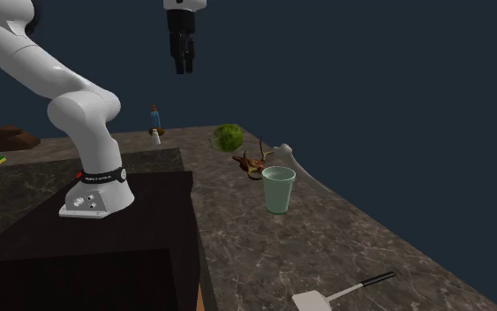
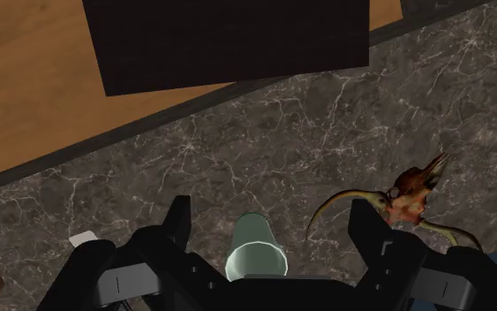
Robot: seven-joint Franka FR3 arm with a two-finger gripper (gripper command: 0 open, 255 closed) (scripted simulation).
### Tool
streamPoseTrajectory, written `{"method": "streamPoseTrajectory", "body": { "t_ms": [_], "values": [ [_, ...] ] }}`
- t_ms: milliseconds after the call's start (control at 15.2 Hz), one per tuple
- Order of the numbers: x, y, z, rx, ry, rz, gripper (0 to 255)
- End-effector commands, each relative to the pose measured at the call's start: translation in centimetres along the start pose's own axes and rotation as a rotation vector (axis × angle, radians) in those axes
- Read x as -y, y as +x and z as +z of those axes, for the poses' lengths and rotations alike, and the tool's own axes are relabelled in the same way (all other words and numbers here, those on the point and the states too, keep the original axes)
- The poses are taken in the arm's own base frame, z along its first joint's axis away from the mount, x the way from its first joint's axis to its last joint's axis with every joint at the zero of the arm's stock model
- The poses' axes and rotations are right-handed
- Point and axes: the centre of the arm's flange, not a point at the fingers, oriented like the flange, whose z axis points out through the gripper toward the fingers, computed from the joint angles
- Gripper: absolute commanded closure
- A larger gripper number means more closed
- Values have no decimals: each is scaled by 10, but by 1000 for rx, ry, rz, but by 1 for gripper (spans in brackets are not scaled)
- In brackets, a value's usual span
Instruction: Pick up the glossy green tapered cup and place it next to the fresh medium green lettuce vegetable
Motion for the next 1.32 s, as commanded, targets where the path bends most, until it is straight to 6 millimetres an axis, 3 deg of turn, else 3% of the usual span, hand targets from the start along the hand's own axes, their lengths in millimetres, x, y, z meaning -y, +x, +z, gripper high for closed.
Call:
{"method": "streamPoseTrajectory", "body": {
  "t_ms": [0,1254],
  "values": [
    [0,0,0,0,0,0,0],
    [-60,172,178,-13,124,-124,0]
  ]
}}
